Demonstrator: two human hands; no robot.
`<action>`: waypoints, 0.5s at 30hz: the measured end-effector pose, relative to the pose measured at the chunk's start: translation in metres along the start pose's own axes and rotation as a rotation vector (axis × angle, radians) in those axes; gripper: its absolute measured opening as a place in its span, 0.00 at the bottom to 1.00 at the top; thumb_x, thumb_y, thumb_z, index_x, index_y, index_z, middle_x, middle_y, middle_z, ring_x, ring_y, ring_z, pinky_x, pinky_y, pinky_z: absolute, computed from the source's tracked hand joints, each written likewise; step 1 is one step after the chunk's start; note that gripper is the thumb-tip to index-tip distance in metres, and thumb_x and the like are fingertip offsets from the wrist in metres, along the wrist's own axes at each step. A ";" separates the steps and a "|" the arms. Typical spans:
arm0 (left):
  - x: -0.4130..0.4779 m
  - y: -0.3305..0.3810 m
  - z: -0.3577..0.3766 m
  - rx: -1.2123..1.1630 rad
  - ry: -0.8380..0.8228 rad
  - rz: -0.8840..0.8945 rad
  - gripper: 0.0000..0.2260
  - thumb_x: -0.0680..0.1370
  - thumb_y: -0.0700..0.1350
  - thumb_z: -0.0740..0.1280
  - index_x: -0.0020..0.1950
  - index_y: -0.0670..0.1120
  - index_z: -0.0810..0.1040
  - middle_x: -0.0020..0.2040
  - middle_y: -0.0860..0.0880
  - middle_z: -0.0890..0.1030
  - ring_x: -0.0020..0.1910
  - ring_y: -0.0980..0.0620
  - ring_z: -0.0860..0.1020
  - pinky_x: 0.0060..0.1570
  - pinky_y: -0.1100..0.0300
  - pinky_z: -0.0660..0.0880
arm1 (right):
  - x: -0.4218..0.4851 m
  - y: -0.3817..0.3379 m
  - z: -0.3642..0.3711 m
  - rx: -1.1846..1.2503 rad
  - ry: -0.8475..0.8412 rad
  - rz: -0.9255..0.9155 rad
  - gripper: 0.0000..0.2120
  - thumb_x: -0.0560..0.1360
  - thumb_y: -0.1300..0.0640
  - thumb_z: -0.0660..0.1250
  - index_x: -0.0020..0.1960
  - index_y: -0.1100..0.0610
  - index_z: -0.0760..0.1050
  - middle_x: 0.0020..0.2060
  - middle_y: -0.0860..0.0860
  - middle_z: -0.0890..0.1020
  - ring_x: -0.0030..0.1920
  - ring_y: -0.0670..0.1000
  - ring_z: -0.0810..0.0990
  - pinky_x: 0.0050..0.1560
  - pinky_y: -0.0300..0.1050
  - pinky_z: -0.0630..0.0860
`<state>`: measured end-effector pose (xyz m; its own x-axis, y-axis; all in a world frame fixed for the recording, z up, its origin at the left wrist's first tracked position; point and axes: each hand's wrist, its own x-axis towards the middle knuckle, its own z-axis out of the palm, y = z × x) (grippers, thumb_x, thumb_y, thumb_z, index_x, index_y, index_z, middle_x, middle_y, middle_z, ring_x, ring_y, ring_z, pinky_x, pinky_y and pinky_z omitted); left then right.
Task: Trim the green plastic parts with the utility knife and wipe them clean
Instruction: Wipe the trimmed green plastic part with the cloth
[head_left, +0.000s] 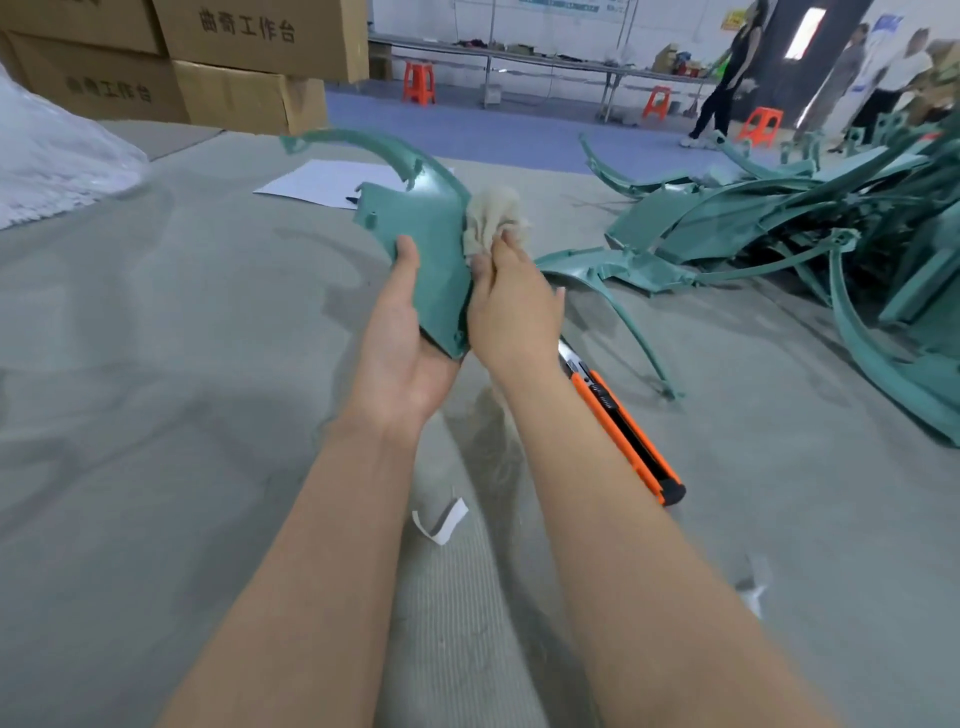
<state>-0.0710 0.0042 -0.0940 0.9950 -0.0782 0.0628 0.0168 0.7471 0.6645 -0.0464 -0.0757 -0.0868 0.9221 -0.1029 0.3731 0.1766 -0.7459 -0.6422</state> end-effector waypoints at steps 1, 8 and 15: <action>0.001 0.000 0.001 0.012 -0.007 -0.008 0.22 0.83 0.56 0.50 0.64 0.45 0.75 0.59 0.45 0.82 0.59 0.48 0.80 0.60 0.53 0.75 | 0.005 0.005 -0.004 0.074 0.062 0.000 0.18 0.84 0.55 0.52 0.69 0.60 0.69 0.70 0.54 0.72 0.68 0.55 0.69 0.67 0.47 0.61; 0.001 0.009 -0.012 0.198 -0.025 -0.122 0.14 0.83 0.50 0.57 0.60 0.46 0.78 0.52 0.48 0.85 0.50 0.49 0.84 0.43 0.53 0.81 | 0.013 0.041 -0.056 0.554 0.286 0.138 0.16 0.83 0.54 0.56 0.36 0.52 0.69 0.33 0.45 0.70 0.35 0.42 0.67 0.40 0.39 0.65; -0.005 0.016 -0.009 -0.043 -0.216 -0.149 0.28 0.73 0.62 0.63 0.57 0.39 0.80 0.57 0.40 0.81 0.56 0.43 0.79 0.59 0.48 0.75 | 0.000 0.041 -0.028 0.450 -0.065 -0.015 0.16 0.81 0.58 0.61 0.68 0.56 0.73 0.63 0.50 0.77 0.64 0.47 0.74 0.66 0.39 0.67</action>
<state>-0.0752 0.0223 -0.0901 0.9372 -0.3247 0.1271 0.1701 0.7440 0.6462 -0.0491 -0.1251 -0.0947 0.9356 -0.0419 0.3505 0.3086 -0.3854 -0.8696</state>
